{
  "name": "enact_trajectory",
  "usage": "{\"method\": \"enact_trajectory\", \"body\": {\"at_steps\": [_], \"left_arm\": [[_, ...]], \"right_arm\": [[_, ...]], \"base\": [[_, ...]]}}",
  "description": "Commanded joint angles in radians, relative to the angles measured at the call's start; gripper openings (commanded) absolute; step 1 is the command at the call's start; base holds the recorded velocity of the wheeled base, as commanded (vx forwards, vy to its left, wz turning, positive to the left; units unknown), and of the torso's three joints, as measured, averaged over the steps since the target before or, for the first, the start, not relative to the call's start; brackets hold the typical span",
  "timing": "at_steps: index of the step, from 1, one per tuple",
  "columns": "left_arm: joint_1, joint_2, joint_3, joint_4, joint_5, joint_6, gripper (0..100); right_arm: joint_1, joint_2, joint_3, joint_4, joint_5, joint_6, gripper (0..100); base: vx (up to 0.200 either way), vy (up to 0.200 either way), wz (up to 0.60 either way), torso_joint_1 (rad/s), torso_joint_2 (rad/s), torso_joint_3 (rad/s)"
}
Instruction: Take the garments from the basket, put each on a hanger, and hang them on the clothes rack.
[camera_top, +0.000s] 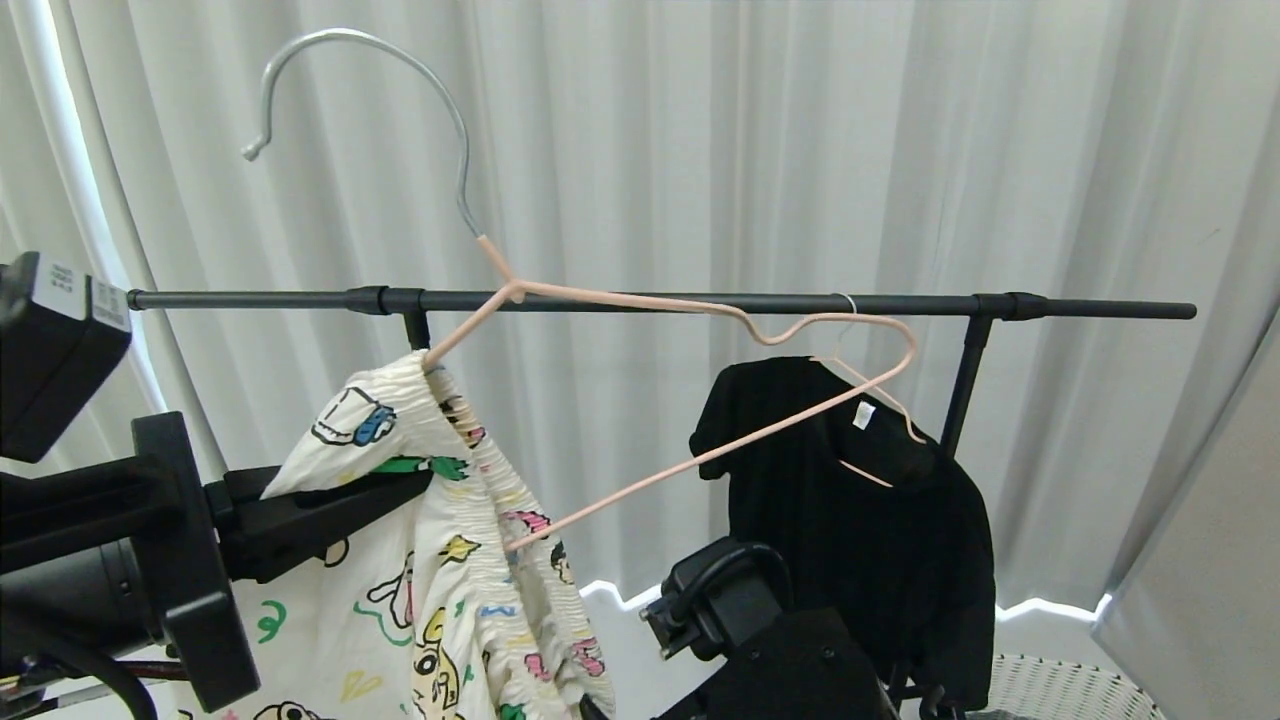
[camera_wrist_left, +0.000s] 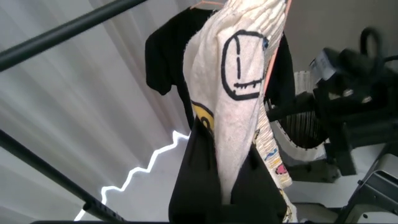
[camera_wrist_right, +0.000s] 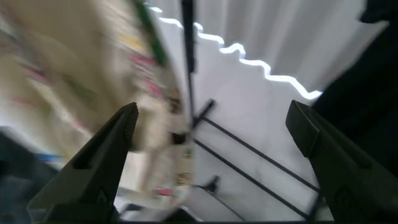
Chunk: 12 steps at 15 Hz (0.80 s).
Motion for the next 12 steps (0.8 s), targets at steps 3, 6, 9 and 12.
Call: {"method": "enact_trajectory", "body": {"at_steps": [3,6,9,12], "left_arm": [[0.0,-0.019,-0.008,0.0,0.0,0.002,0],[0.0,-0.02,-0.008,0.0,0.0,0.002,0],[0.0,-0.019,-0.007,0.0,0.0,0.004,0],[0.002,-0.017,0.01,0.0,0.002,0.053,0]], "right_arm": [[-0.027,-0.015,0.01,0.007,-0.016,-0.026,100],[-0.019,-0.018,0.013,0.004,-0.017,-0.026,100],[-0.02,-0.017,0.018,0.004,-0.025,-0.029,0],[-0.034,-0.023,0.019,0.004,-0.077,-0.02,0]], "base": [[0.0,0.0,0.0,0.0,0.0,0.0],[0.0,0.0,0.0,0.0,0.0,0.0],[0.0,0.0,0.0,0.0,0.0,0.0],[0.0,0.0,0.0,0.0,0.0,0.0]]}}
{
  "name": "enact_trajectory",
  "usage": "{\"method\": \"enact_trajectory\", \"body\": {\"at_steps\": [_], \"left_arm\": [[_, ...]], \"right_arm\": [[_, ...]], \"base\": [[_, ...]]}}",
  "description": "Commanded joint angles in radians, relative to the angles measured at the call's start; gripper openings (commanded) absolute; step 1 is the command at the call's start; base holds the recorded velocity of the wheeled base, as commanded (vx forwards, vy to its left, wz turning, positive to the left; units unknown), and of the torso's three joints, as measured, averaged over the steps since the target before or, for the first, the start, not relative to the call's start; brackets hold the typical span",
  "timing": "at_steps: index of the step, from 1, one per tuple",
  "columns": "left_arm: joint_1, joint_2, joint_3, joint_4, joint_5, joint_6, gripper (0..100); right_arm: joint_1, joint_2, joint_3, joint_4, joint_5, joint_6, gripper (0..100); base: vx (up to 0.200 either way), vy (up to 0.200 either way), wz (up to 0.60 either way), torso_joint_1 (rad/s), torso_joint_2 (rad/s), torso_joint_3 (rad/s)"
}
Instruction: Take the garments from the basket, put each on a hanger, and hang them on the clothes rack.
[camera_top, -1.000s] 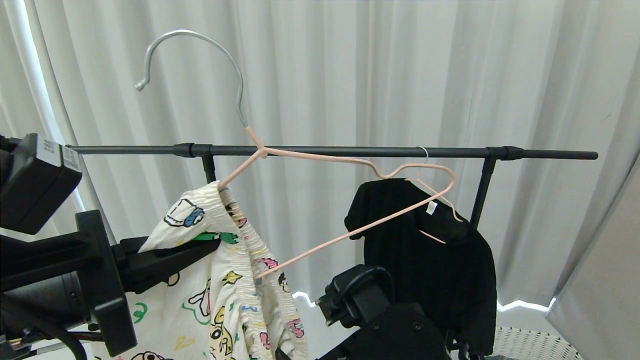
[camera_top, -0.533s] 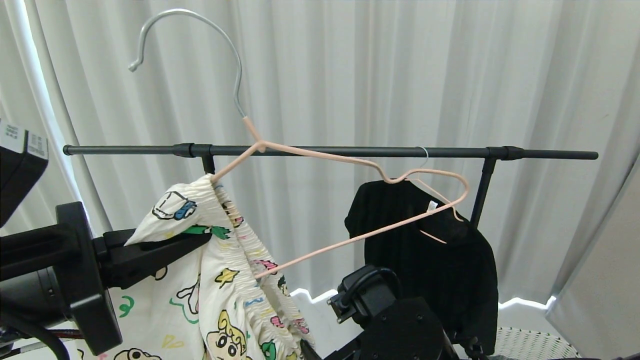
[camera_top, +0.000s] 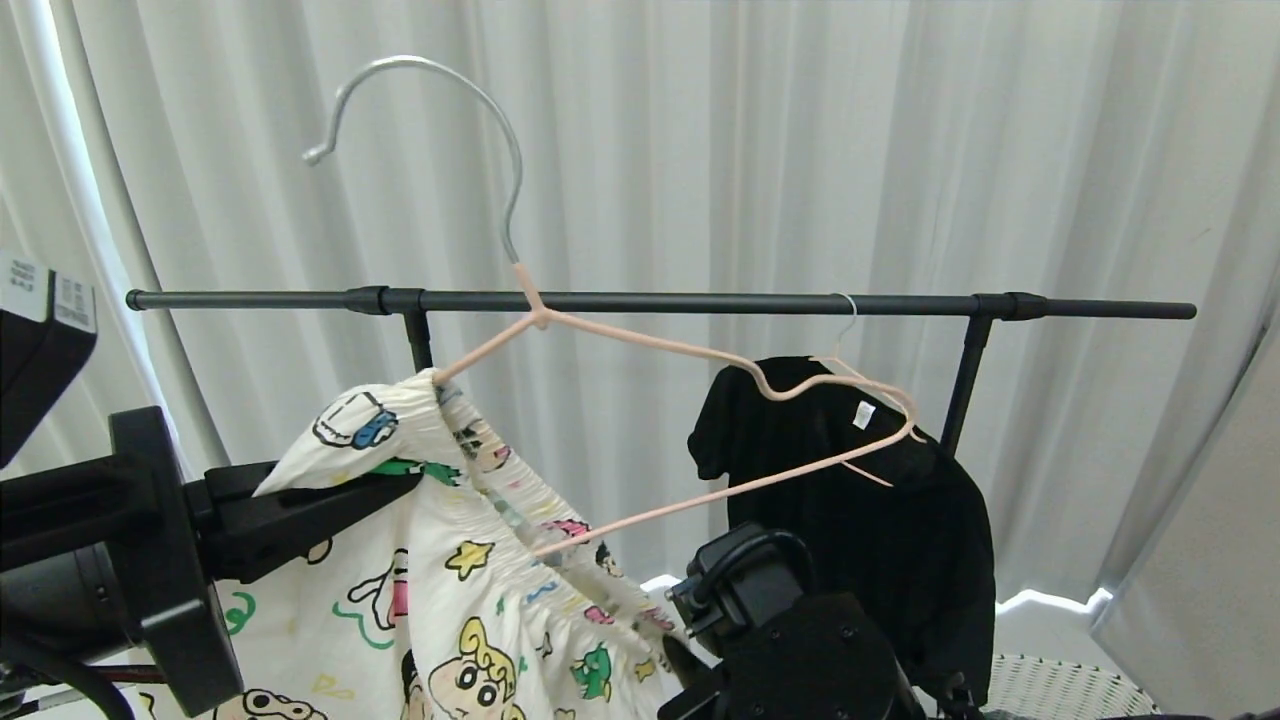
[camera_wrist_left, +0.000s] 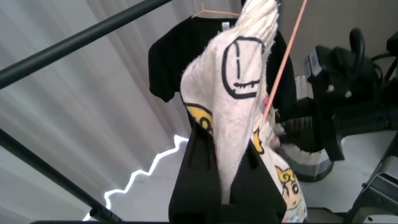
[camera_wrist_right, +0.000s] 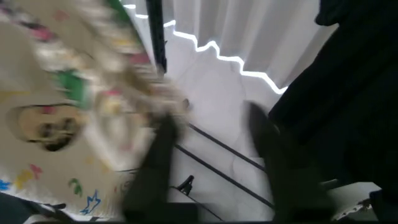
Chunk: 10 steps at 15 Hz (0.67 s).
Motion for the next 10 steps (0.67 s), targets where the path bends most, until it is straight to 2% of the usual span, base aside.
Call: {"method": "enact_trajectory", "body": {"at_steps": [1,4,7,10], "left_arm": [[0.005,0.005,0.018,0.0,0.002,0.029,0],[0.022,0.005,0.034,-0.002,0.004,0.046,0],[0.056,0.008,0.072,-0.065,0.004,0.083,0],[0.101,0.002,0.161,-0.127,-0.001,0.171,0]], "right_arm": [[-0.027,-0.013,0.018,0.0,-0.031,0.001,0],[-0.111,-0.072,0.054,0.0,-0.052,-0.007,0],[-0.209,-0.184,0.169,0.0,-0.054,-0.073,0],[-0.295,-0.242,0.212,0.0,-0.05,-0.113,0]], "base": [[0.0,0.0,0.0,0.0,0.0,0.0],[0.0,0.0,0.0,0.0,0.0,0.0],[0.0,0.0,0.0,0.0,0.0,0.0],[0.0,0.0,0.0,0.0,0.0,0.0]]}}
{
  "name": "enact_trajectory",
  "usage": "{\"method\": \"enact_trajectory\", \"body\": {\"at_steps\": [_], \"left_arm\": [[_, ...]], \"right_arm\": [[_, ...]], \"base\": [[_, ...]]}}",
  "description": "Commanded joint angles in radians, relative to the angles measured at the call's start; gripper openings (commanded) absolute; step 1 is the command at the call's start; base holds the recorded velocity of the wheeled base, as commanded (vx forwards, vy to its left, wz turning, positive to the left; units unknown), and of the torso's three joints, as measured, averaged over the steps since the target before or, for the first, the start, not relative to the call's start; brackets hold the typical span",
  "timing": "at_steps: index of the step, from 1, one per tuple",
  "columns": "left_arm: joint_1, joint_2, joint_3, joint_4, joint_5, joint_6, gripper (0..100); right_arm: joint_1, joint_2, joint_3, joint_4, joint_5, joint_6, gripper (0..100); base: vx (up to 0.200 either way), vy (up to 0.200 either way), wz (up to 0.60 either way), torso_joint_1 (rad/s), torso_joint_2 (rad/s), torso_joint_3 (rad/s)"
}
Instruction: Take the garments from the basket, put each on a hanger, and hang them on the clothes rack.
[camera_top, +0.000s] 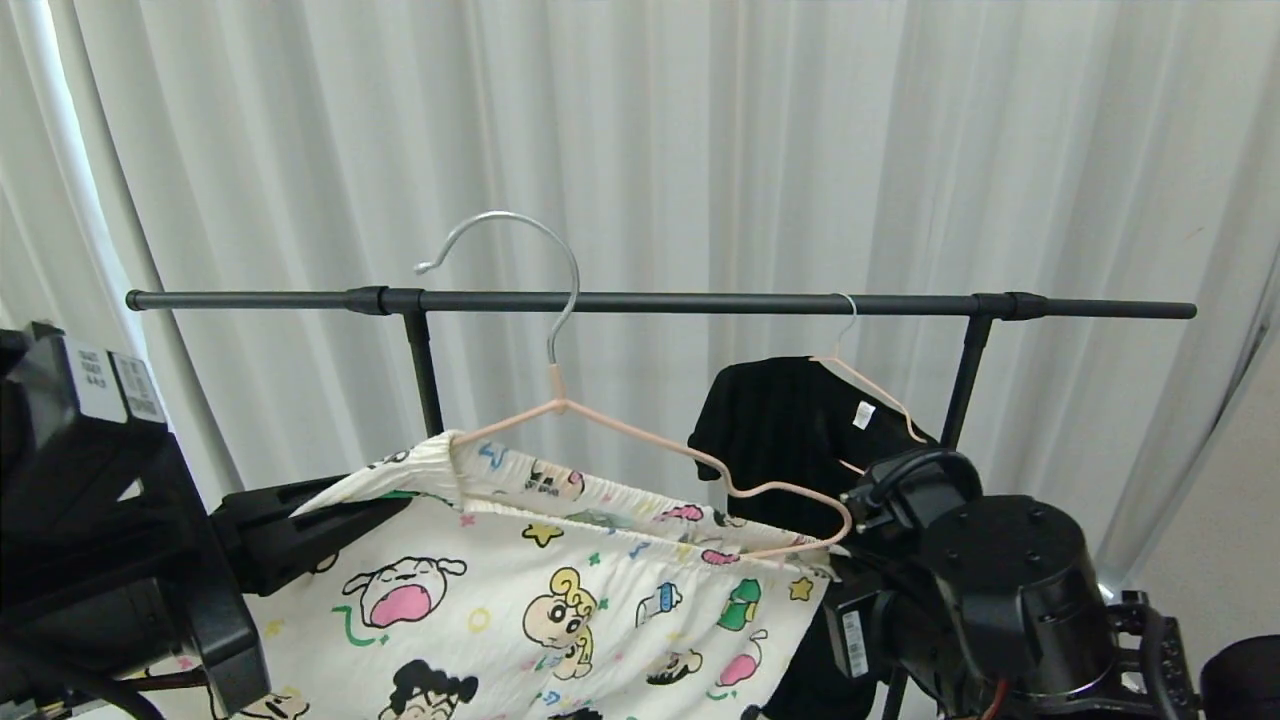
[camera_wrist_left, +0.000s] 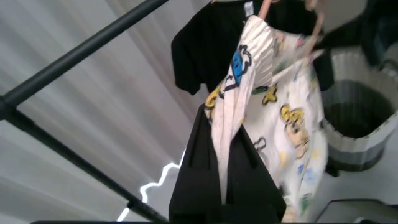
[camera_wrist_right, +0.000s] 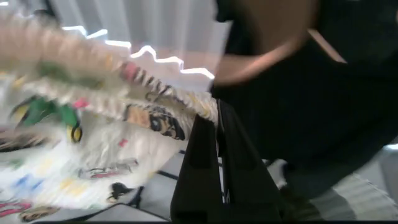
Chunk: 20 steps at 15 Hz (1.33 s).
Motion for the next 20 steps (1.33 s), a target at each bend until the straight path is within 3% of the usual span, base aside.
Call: {"method": "enact_trajectory", "body": {"at_steps": [1,5,9,18,19,20], "left_arm": [[0.018,-0.004,0.062,-0.026,-0.002,0.019,0],[0.019,-0.004,0.099,-0.047,-0.003,0.03,0],[0.032,0.03,0.14,-0.047,0.009,0.105,0],[0.036,0.084,0.126,-0.047,0.133,0.032,0],[0.036,0.084,0.128,-0.047,0.133,0.03,0],[0.035,0.084,0.128,-0.047,0.133,0.03,0]], "right_arm": [[-0.059,-0.064,0.029,0.0,0.005,-0.026,0],[-0.088,-0.089,0.026,0.0,0.015,-0.057,0],[-0.085,-0.167,-0.003,0.011,0.135,-0.156,0],[0.01,-0.191,-0.057,0.037,0.146,-0.184,0],[0.01,-0.19,-0.064,0.037,0.147,-0.196,100],[0.01,-0.191,-0.071,0.039,0.149,-0.21,100]], "base": [[0.0,0.0,0.0,0.0,0.0,0.0],[0.0,0.0,0.0,0.0,0.0,0.0],[0.0,0.0,0.0,0.0,0.0,0.0],[0.0,0.0,0.0,0.0,0.0,0.0],[0.0,0.0,0.0,0.0,0.0,0.0],[0.0,0.0,0.0,0.0,0.0,0.0]]}}
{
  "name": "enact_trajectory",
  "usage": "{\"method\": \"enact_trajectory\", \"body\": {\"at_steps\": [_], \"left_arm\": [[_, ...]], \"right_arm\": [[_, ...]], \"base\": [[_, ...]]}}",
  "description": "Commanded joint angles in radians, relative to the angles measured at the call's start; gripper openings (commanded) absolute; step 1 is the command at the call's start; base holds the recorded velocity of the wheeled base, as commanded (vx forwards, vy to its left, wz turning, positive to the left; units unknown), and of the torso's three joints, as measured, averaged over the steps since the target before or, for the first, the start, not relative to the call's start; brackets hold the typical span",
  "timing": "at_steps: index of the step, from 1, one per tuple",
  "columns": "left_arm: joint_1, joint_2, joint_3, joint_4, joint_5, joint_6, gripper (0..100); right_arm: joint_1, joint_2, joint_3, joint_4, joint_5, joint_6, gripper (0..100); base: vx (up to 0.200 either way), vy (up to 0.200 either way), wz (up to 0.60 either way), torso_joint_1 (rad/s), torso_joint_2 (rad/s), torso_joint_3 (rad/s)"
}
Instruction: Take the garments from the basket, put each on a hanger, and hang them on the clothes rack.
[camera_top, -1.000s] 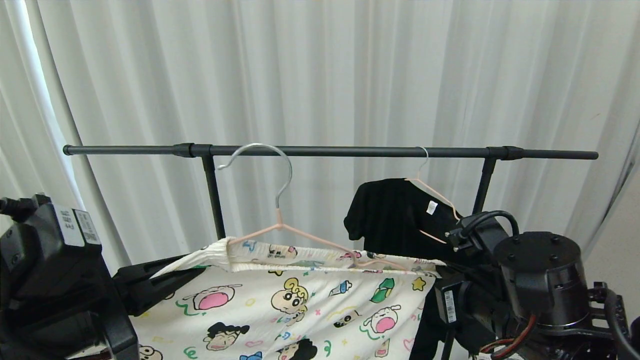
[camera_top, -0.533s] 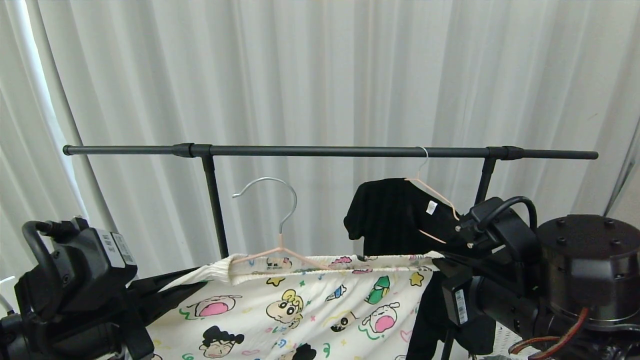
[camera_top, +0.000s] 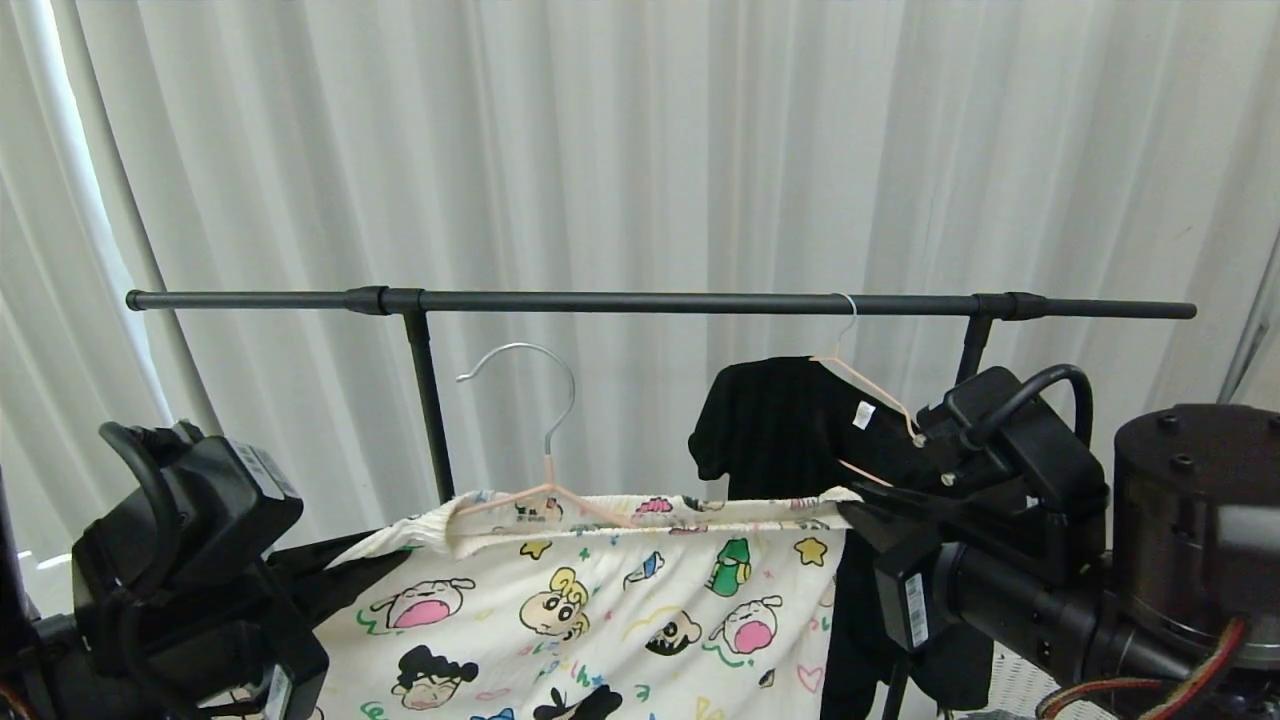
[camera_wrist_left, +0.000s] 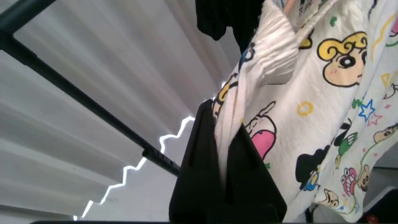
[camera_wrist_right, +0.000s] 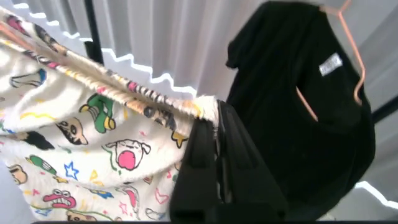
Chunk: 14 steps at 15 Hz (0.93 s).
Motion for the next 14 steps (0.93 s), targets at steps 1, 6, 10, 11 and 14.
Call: {"method": "enact_trajectory", "body": {"at_steps": [1,6,10,11,14], "left_arm": [[-0.002,0.01,0.0,0.0,-0.002,-0.001,0],[-0.025,-0.016,-0.005,0.0,-0.004,-0.067,0],[-0.047,-0.061,0.0,-0.032,-0.008,-0.124,0],[-0.064,-0.079,0.009,-0.032,-0.022,-0.124,0],[-0.114,-0.118,0.034,-0.032,-0.079,-0.114,0]], "right_arm": [[0.004,-0.005,-0.005,-0.002,0.016,-0.018,100],[0.012,-0.069,0.022,0.058,0.18,-0.177,100],[0.01,-0.146,-0.002,0.222,0.322,-0.257,100],[0.009,-0.138,-0.028,0.248,0.354,-0.263,100],[0.009,-0.056,-0.137,0.3,0.432,-0.297,100]], "base": [[0.0,0.0,0.0,0.0,0.0,0.0],[0.0,0.0,0.0,0.0,0.0,0.0],[0.0,0.0,0.0,0.0,0.0,0.0],[0.0,0.0,0.0,0.0,0.0,0.0],[0.0,0.0,0.0,0.0,0.0,0.0]]}}
